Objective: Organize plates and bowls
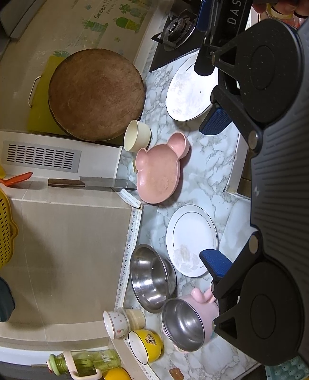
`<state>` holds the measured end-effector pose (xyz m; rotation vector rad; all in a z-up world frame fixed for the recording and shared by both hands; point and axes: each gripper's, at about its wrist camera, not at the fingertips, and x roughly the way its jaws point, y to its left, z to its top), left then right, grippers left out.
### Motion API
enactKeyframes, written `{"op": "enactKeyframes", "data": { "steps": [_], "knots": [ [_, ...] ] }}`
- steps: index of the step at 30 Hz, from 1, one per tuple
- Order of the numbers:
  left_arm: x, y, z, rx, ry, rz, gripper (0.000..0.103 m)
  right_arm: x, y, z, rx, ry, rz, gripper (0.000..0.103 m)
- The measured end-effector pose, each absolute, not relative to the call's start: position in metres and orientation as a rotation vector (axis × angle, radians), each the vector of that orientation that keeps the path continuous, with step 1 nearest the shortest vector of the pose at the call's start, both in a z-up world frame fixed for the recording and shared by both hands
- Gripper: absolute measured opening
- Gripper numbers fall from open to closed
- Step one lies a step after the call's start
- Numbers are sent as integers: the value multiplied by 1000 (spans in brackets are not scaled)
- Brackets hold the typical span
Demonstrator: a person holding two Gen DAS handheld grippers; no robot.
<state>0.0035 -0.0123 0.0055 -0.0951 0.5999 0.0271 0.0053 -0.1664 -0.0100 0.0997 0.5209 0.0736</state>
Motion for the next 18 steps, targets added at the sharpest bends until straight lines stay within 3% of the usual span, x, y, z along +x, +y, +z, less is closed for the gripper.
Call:
{"op": "enactKeyframes", "data": {
  "steps": [18],
  "knots": [
    [34, -33, 3, -78, 599, 18, 103, 33, -188, -14, 90, 516, 76, 100]
  ]
}}
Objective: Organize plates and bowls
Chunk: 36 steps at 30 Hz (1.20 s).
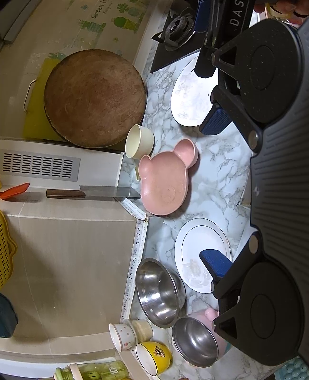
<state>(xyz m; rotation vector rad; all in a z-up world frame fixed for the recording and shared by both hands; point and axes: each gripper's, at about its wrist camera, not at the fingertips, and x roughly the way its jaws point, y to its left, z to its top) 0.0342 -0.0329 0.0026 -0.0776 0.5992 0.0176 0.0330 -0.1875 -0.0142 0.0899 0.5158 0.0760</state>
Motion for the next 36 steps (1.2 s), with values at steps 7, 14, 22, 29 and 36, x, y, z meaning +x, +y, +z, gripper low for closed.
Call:
{"op": "enactKeyframes", "data": {
  "steps": [7, 14, 22, 29, 36],
  "knots": [
    [52, -36, -3, -69, 625, 1, 103, 43, -193, -17, 95, 527, 70, 100],
    [85, -62, -22, -30, 680, -100, 103, 68, -228, -33, 72, 573, -24, 101],
    [137, -104, -57, -30, 778, -216, 102, 106, -298, -77, 116, 738, -120, 95],
    [174, -126, -82, -72, 891, -254, 91, 128, -330, -104, 271, 849, -128, 70],
    [198, -134, -106, -86, 992, -251, 67, 144, -346, -115, 350, 898, -97, 43]
  ]
}}
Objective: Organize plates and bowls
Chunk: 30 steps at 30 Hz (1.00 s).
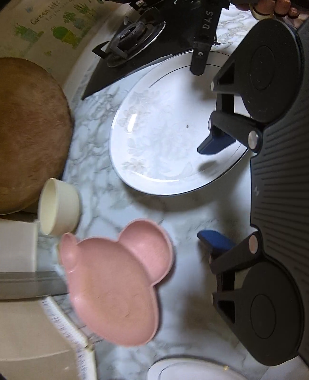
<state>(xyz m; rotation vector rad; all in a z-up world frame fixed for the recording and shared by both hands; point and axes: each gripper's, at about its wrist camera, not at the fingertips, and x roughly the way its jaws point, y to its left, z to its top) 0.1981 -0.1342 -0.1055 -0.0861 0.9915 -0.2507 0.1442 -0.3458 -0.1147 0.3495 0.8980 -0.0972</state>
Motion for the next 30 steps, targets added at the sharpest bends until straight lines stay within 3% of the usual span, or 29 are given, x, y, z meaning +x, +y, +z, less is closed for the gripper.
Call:
{"op": "enactKeyframes", "data": {
  "steps": [6, 8, 9, 13, 30],
  "knots": [
    [203, -138, -108, -89, 1004, -247, 51, 158, -350, -115, 368, 900, -77, 30],
    [204, -139, -109, -91, 1006, -251, 38, 162, -350, -116, 371, 899, -75, 24],
    [205, -140, -109, -97, 1007, -258, 36, 164, -351, -116, 374, 899, -73, 19],
    [204, -145, -106, -85, 1002, -280, 21, 164, -354, -118, 395, 894, -78, 16],
    [182, -189, -105, -7, 1021, -389, 21, 124, -387, -115, 415, 887, -142, 13]
  ]
}}
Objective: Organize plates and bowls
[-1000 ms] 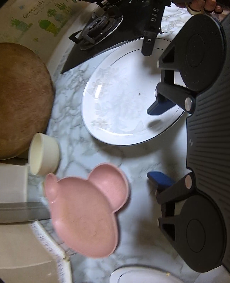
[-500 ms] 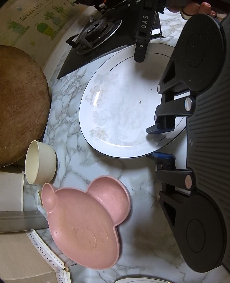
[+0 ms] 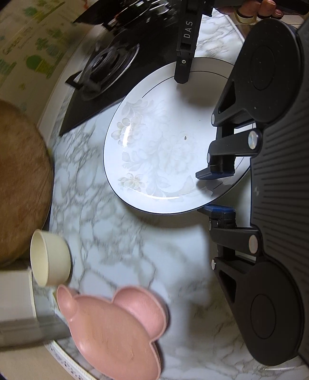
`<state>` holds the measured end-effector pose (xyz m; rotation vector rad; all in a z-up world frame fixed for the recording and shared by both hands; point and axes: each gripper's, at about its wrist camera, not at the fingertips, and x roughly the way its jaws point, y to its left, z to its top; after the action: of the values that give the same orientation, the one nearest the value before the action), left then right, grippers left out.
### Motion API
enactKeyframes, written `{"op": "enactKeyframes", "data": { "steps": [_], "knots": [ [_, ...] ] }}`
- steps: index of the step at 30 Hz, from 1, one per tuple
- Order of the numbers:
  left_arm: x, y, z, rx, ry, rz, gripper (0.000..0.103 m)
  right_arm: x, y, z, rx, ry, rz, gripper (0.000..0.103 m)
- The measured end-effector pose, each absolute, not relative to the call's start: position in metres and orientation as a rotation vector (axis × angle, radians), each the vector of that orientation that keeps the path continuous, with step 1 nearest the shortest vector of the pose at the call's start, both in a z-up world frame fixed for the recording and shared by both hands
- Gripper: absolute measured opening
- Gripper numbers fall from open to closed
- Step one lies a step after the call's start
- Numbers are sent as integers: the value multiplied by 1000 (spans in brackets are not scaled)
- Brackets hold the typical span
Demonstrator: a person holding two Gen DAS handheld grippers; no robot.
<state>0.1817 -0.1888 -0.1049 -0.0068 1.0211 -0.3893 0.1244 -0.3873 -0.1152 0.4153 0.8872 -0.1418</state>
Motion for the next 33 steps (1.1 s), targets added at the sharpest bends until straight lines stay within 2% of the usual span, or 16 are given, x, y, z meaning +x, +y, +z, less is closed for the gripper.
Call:
{"op": "enactKeyframes", "data": {
  "steps": [14, 21, 27, 29, 31, 32, 33],
  "knots": [
    [170, -196, -104, 28, 1015, -418, 21, 97, -390, -115, 421, 877, -186, 14],
    [164, -189, -98, 42, 985, -399, 21, 89, -383, -102, 341, 835, -226, 33],
    [151, -180, -87, 39, 955, -397, 22, 77, -371, -85, 279, 775, -222, 38],
    [146, -177, -83, 41, 938, -390, 25, 73, -365, -78, 257, 752, -211, 40],
    [141, -171, -77, 34, 922, -385, 27, 68, -358, -71, 244, 730, -199, 48],
    [138, -168, -74, 28, 913, -381, 31, 66, -354, -68, 234, 717, -193, 56],
    [136, -164, -71, 22, 903, -374, 34, 65, -350, -65, 224, 704, -185, 57]
  ]
}}
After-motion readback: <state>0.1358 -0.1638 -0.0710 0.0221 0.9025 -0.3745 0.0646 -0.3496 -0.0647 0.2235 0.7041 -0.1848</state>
